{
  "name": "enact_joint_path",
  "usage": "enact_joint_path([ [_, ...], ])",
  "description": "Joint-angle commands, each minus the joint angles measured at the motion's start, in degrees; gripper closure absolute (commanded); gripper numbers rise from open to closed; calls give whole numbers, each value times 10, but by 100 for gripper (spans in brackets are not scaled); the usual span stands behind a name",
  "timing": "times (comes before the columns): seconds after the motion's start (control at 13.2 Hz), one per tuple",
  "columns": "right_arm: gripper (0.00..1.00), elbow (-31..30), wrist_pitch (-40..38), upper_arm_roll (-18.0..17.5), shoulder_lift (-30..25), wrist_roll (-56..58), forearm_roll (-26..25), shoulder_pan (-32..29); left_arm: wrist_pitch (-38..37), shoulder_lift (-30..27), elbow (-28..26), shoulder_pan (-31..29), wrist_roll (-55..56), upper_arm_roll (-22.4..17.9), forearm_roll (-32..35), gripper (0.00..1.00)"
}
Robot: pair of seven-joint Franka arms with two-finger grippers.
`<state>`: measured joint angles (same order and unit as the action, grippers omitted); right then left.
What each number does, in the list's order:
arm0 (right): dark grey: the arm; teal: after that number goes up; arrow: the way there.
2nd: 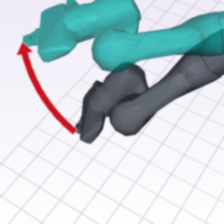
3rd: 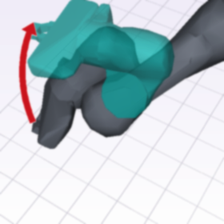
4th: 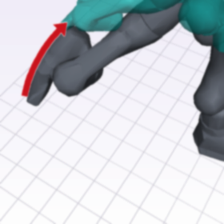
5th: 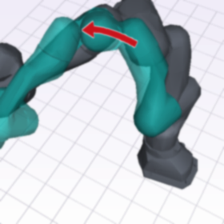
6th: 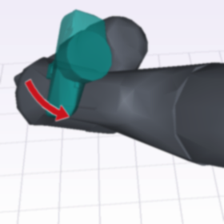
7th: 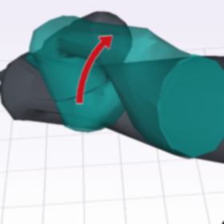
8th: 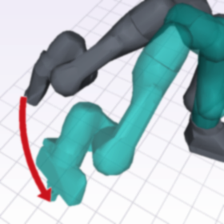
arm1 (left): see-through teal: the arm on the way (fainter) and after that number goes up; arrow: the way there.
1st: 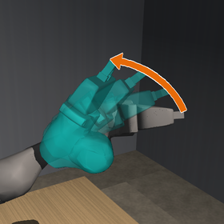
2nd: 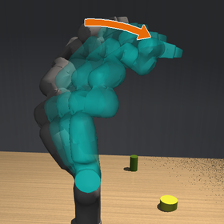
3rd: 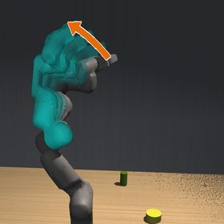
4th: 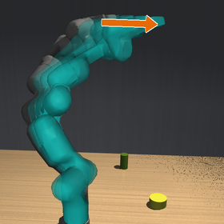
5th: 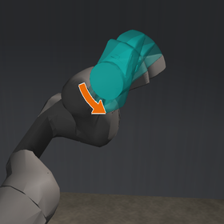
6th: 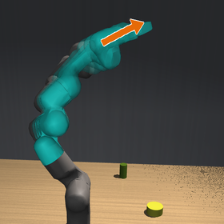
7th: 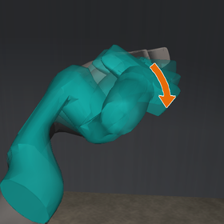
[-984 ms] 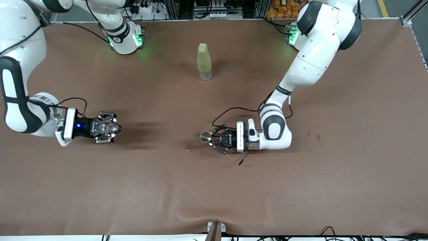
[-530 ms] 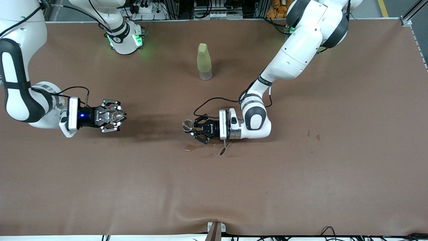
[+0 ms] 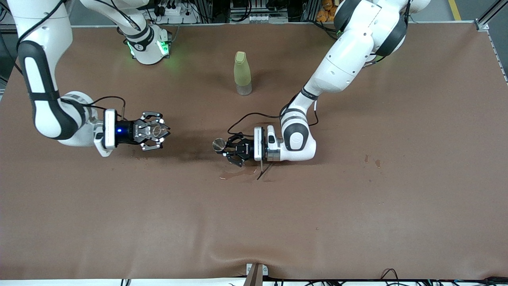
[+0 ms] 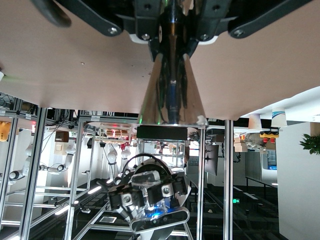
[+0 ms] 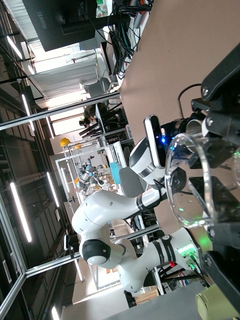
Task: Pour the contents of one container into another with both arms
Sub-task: 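Bring the glass above the jigger with the right gripper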
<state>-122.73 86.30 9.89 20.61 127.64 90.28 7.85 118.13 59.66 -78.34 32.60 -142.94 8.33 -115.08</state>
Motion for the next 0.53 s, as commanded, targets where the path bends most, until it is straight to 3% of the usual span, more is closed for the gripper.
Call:
enact_joint_path([
  [0.0,100,-49,43,6,-32,15,55,46,6,6,11,19,-33,-8,-45,100],
  [0.45,100,-89,92,5,-33,46,168,134,6,6,11,19,-34,-9,-49,100],
])
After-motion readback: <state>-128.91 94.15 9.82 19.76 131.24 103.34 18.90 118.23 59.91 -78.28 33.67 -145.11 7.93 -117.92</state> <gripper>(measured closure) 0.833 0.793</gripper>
